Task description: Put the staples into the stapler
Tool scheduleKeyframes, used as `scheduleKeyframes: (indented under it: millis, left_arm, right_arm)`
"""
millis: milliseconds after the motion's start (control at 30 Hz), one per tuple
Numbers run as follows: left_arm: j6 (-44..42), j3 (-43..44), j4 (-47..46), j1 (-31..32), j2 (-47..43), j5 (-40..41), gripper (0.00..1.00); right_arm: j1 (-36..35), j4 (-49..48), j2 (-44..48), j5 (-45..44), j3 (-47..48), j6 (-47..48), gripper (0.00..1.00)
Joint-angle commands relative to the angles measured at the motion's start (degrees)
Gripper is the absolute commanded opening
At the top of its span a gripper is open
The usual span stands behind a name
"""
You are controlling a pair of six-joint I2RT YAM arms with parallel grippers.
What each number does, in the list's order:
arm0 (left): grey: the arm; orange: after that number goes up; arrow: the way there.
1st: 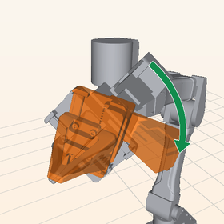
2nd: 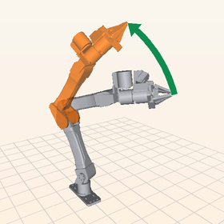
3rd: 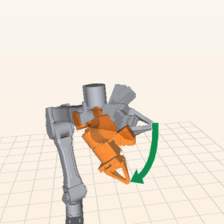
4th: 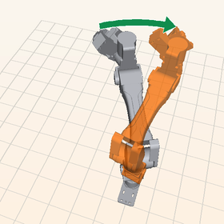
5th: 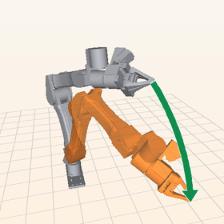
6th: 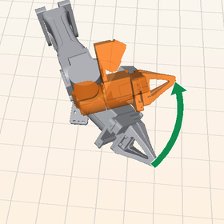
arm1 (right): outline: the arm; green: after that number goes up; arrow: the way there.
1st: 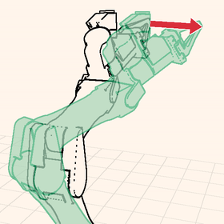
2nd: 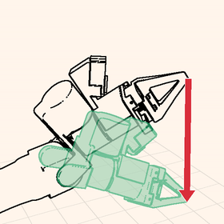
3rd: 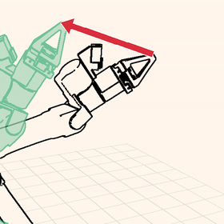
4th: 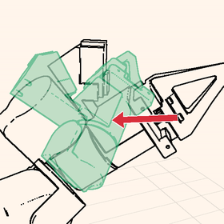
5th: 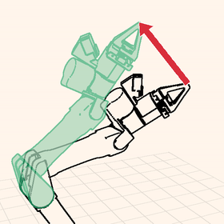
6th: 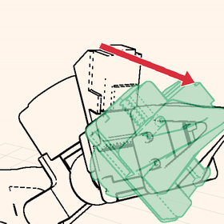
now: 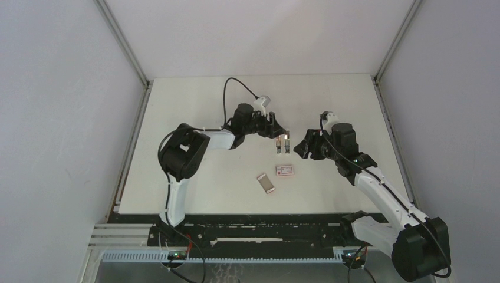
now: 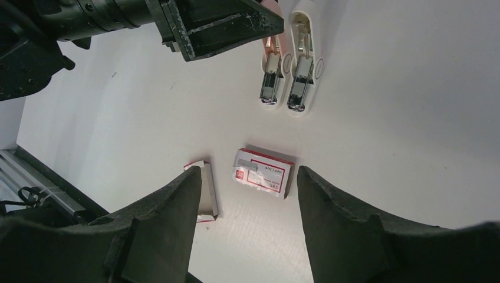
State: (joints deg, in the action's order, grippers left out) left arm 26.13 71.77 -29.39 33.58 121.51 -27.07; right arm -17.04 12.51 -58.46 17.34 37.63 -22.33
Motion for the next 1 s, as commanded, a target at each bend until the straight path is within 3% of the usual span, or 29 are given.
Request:
scheduleKeyframes:
  millis: [0, 333, 667, 967]
  left_arm:
    - [1.8, 4.0, -1.5, -0.4, 1.2, -3.9, 0.64]
    - [-0.1, 1.8, -1.4, -0.4, 0.1, -3.5, 0.38]
    - [-3.2, -2.4, -1.7, -0.4, -2.8, -1.3, 0.25]
    - [-3.5, -17.3, -12.5, -0.4, -11.1, 6.6, 0.17]
  right_arm:
    - [0.6, -2.9, 0.2, 1.4, 0.1, -0.5, 0.59]
    - [1.0, -2.8, 0.1, 1.9, 0.1, -0.4, 0.59]
    - [1.1, -2.6, -0.1, 1.8, 0.1, -0.4, 0.58]
    - [0.9, -5.2, -1.5, 1.9, -0.9, -2.8, 0.57]
